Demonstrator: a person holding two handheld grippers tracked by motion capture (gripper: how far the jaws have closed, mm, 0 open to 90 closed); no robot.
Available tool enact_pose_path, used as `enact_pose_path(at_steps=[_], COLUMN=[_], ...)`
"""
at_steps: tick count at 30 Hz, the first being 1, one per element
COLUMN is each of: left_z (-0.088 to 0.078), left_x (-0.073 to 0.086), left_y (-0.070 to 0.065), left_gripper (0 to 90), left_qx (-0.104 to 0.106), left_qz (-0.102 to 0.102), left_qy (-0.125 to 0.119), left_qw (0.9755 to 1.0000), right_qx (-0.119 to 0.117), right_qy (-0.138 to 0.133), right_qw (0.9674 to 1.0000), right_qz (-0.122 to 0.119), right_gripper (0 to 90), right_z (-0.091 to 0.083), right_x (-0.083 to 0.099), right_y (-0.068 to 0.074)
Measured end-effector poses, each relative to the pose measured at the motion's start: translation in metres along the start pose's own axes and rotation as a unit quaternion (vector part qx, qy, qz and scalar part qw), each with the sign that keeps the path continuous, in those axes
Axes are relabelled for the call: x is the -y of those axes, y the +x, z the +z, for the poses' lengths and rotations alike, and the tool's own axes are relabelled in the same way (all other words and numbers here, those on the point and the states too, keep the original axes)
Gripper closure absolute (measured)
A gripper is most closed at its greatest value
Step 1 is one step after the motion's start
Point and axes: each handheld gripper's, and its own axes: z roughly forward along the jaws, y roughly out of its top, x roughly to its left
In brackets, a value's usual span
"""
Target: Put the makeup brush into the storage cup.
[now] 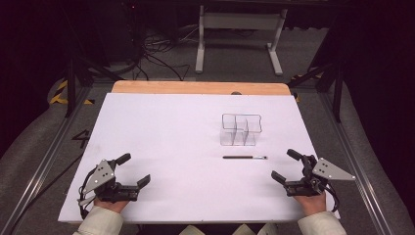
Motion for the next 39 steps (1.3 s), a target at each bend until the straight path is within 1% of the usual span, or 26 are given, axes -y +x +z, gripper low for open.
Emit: enact_pose_path(at_steps=[3, 11, 12, 16, 21, 36, 39], left_z=[-0.0004, -0.0005, -0.0012, -0.0031, -0.0040, -0.0044, -0.0041], left_x=[-0.0004, 0.0000, 0.0000, 0.0007, 0.0004, -0.0001, -0.0003], left_y=[0.0002, -0.0001, 0.0001, 0.0008, 0.0012, 0.0017, 0.0018], left_gripper=[0.3, 0.1, 0.1, 0.1, 0.1, 0.1, 0.1], left_qx=[0.004, 0.004, 0.005, 0.006, 0.006, 0.006, 0.007], left_qz=[-0.003, 0.002, 0.004, -0.002, -0.003, -0.004, -0.005], left_qy=[-0.001, -0.014, -0.013, -0.021, -0.025, -0.023, -0.024], left_qw=[1.0000, 0.9999, 0.9999, 0.9998, 0.9997, 0.9997, 0.9997], right_qx=[-0.001, 0.002, 0.003, 0.009, 0.009, 0.011, 0.012], right_qy=[-0.001, -0.003, -0.003, -0.002, -0.003, -0.003, -0.003], right_qw=[1.0000, 1.0000, 1.0000, 0.9999, 0.9999, 0.9999, 0.9998], right_qz=[0.003, 0.008, 0.008, 0.010, 0.010, 0.009, 0.013], right_gripper=[1.7, 1.3, 1.3, 0.8, 0.7, 0.4, 0.4], right_z=[-0.0002, -0.0001, 0.0000, 0.0000, 0.0002, 0.0007, 0.0017], right_x=[0.0000, 0.0011, 0.0012, 0.0021, 0.0026, 0.0027, 0.0022], right_y=[-0.0002, -0.0015, -0.0016, -0.0014, -0.0019, -0.0018, -0.0022])
